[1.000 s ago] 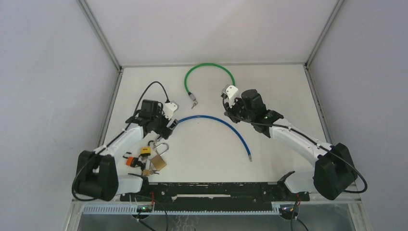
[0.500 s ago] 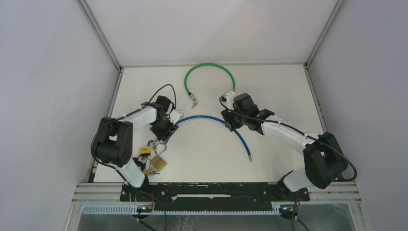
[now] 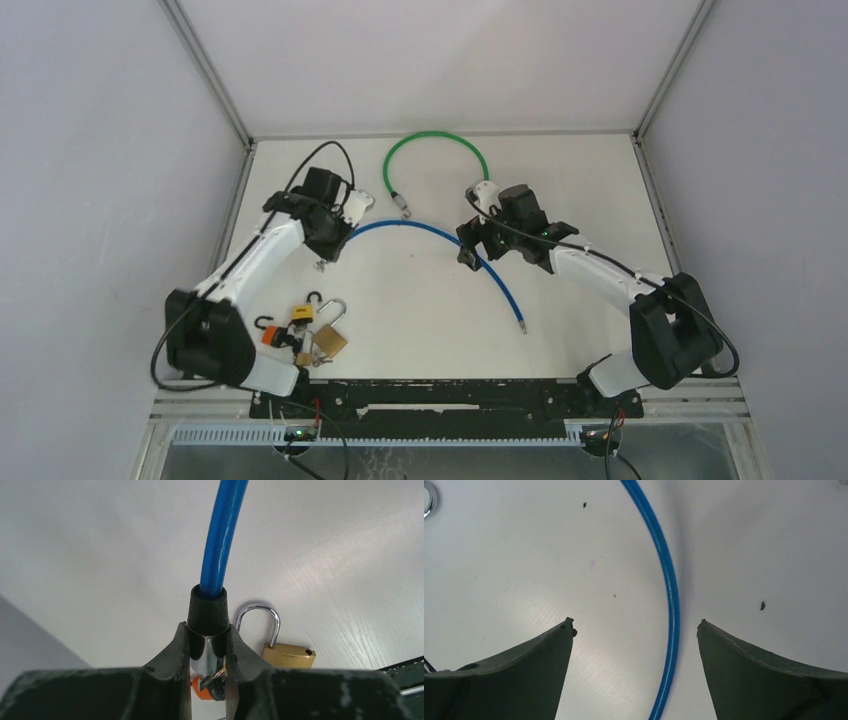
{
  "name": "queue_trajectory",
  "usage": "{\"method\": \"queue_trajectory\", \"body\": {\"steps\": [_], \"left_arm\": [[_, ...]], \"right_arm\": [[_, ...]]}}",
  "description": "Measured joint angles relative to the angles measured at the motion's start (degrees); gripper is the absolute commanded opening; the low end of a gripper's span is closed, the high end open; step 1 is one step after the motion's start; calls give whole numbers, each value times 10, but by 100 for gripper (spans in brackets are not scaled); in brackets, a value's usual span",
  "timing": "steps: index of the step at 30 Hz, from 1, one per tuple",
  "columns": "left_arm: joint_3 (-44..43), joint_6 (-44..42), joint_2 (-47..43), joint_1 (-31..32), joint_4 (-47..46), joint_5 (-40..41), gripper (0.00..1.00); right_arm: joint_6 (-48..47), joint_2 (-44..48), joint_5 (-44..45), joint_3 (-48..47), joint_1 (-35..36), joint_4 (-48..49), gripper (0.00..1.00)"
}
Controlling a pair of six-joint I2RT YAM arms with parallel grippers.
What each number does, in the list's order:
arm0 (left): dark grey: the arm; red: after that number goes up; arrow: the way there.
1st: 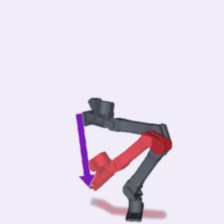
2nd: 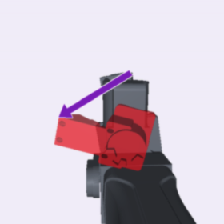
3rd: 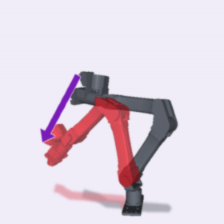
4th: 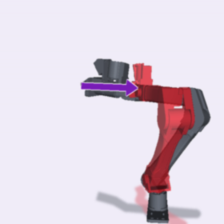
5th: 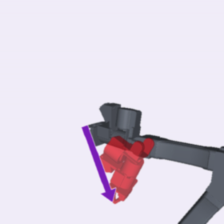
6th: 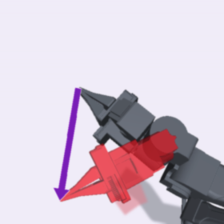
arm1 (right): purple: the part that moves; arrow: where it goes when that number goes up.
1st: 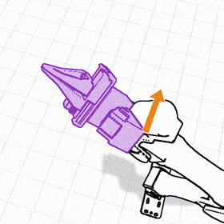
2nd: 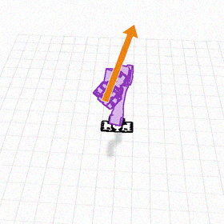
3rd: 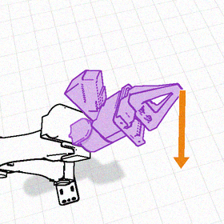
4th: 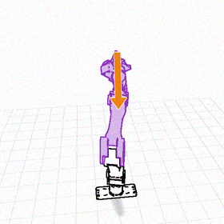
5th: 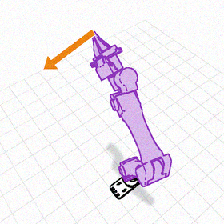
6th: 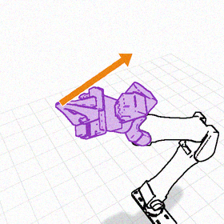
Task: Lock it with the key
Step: Pick up the lock from the center of the board.
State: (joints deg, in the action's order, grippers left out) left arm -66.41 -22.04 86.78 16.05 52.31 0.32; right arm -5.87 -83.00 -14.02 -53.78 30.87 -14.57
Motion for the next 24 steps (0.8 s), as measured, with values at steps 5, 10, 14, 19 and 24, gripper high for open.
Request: {"method": "queue_trajectory", "body": {"steps": [5,10,14,19,24], "left_arm": [[-33,-15,-136,38,49,12,0],[-32,-19,-212,69,82,10,0],[-30,-18,-240,75,83,4,0],[-7,-8,-292,75,72,-26,0],[47,13,-380,75,39,-99,57]], "right_arm": [[-5,-38,-45,-2,-18,45,99],[-6,-105,-74,-2,0,69,89],[1,-132,-72,-2,12,69,34],[14,-130,-68,-2,6,56,0],[10,-36,-35,-2,4,33,0]]}}
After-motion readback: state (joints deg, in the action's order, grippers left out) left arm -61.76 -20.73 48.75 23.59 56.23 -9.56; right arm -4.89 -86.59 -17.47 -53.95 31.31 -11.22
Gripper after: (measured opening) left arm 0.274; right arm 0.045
